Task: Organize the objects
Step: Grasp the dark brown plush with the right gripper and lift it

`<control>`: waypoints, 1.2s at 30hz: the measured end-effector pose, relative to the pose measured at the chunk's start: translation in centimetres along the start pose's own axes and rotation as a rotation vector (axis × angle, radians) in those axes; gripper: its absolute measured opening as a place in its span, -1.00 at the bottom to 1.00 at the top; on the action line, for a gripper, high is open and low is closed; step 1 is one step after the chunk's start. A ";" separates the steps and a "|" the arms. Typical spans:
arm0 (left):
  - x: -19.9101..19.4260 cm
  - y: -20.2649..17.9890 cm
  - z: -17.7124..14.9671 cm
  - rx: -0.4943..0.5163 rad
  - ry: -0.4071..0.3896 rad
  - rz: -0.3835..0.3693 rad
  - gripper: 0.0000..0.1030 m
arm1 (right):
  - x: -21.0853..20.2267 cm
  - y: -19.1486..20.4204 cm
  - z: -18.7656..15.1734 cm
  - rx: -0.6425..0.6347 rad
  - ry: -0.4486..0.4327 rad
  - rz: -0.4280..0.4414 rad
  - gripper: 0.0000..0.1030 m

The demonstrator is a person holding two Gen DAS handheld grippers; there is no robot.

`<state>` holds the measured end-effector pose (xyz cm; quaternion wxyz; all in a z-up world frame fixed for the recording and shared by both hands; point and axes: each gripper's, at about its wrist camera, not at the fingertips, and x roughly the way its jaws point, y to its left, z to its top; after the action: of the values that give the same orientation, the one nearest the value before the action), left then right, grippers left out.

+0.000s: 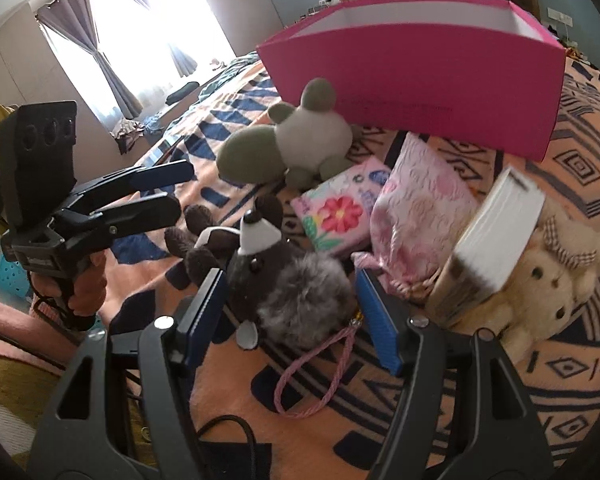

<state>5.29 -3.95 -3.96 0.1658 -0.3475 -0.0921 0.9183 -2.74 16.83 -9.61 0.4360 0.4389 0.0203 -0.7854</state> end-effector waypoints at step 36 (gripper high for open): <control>0.5 -2.5 -0.2 0.102 0.029 -0.071 0.54 | -4.3 -0.9 3.4 0.053 -0.185 0.044 0.04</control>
<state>5.70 -1.48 -3.72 0.2170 -0.3484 -0.0552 0.9102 -4.63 18.82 -4.84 0.4413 0.3761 -0.0503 -0.8132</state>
